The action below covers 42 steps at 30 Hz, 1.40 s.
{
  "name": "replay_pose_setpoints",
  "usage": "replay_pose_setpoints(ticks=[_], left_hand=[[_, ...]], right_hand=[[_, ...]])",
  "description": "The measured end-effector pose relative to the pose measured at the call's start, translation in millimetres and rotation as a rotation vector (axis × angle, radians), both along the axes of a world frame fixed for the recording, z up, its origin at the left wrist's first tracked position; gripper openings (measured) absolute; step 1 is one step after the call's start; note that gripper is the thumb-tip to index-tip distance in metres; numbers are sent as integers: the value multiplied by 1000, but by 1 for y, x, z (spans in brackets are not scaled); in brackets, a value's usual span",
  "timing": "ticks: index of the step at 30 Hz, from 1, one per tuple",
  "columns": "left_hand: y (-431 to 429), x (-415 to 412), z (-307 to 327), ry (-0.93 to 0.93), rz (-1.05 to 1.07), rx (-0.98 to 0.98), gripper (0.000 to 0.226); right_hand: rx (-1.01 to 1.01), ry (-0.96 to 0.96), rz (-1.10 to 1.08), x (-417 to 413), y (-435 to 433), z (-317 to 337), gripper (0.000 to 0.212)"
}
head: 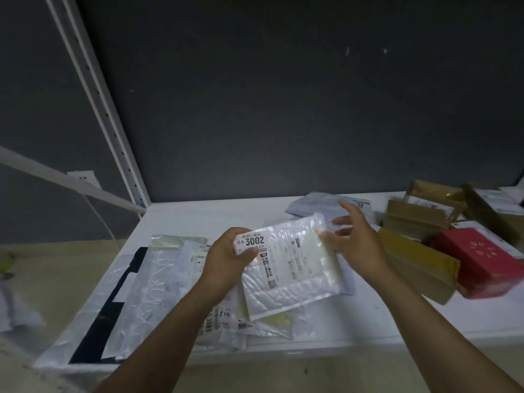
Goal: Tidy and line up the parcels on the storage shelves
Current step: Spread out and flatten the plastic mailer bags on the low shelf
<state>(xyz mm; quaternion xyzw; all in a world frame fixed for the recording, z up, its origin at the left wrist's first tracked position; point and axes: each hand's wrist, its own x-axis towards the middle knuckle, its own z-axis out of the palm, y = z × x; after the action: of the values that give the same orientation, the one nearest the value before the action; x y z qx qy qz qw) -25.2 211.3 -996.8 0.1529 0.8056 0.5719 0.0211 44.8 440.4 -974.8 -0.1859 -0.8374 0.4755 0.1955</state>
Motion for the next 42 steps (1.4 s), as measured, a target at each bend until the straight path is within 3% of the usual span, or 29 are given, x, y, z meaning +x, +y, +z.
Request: replay_pose_setpoints(ticks=[3,5,7,10,12,15,18,23,27,28,30,32,35,39,42], left_hand=[[7,8,4,142,-85,-220,24],[13,14,4,164,-168,-253,30],[18,19,3,123,-188,-197,45],[17,17,2,37,-64,-179,59],[10,13,0,-34,24,-203,59],[-1,10,-5,-284,108,32,52],[-7,8,-9,-524,74,202,42],[-28,-1,-14,-231,241,-188,14],[-63,-19,-11,-188,396,-243,13],[-71,-22,-12,-185,409,-281,13],[-83,-24,-16,-192,423,-336,14],[-90,-26,-21,-212,420,-337,15],[-88,-24,-23,-225,424,-323,14],[-69,-20,-20,-214,410,-236,6],[-45,-11,-24,-220,361,-244,19]], right_hand=[[470,-119,162,13,-4,-2,81],[542,-183,282,13,-5,-8,56],[411,-200,319,12,-6,-18,9],[242,-175,205,12,-6,-37,13],[8,-133,66,12,-9,-44,14],[-390,-118,-69,7,-23,-52,17],[-518,-72,-67,-3,-42,-61,22],[-124,-124,145,-4,-66,-72,11],[509,-369,586,3,-74,-93,82],[638,-411,661,5,-77,-99,92],[755,-451,712,7,-79,-106,89],[774,-383,682,6,-76,-109,67],[639,-260,587,9,-69,-103,41],[518,-169,275,11,-52,-102,27],[415,-53,97,16,-36,-99,13]])
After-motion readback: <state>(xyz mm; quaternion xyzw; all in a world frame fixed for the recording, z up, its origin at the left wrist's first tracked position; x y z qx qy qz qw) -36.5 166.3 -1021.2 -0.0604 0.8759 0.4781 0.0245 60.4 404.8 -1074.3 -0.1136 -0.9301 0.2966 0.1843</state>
